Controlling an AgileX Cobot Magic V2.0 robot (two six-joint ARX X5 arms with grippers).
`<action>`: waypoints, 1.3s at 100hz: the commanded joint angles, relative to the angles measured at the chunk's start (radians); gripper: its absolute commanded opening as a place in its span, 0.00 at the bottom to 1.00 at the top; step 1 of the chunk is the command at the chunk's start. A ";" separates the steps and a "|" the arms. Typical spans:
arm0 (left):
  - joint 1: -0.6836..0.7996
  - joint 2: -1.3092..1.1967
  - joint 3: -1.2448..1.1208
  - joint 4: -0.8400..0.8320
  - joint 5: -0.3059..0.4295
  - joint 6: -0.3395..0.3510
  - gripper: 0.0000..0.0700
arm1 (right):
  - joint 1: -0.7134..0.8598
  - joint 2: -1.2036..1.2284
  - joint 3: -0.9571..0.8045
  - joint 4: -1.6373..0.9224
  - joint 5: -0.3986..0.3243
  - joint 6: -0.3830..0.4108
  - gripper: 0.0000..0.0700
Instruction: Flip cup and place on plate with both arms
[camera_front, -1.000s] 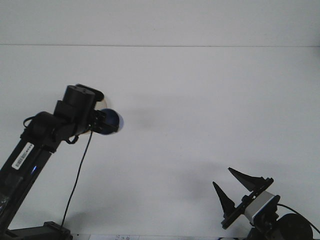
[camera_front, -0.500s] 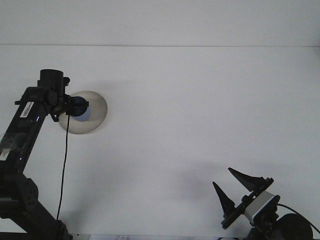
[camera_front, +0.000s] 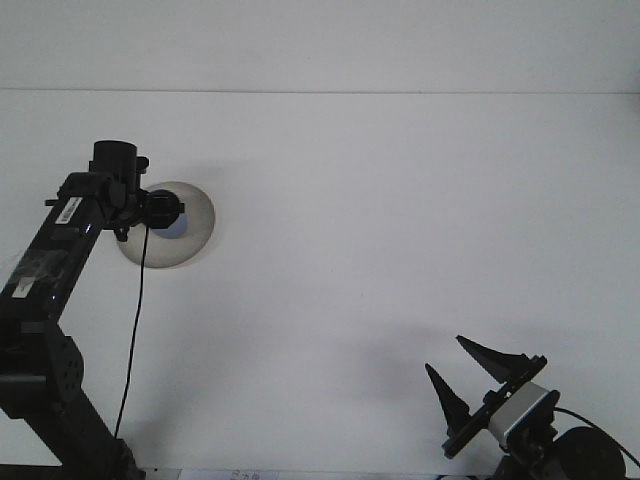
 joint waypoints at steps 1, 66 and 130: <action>0.001 0.021 0.051 -0.016 0.008 -0.035 0.68 | 0.010 0.004 0.002 0.005 -0.002 -0.004 0.61; -0.046 -0.533 0.166 -0.134 0.008 -0.122 0.68 | 0.010 0.004 0.002 0.006 -0.002 -0.004 0.61; -0.335 -1.442 -0.867 0.114 0.065 -0.328 0.38 | 0.010 0.004 0.002 0.003 -0.002 -0.005 0.20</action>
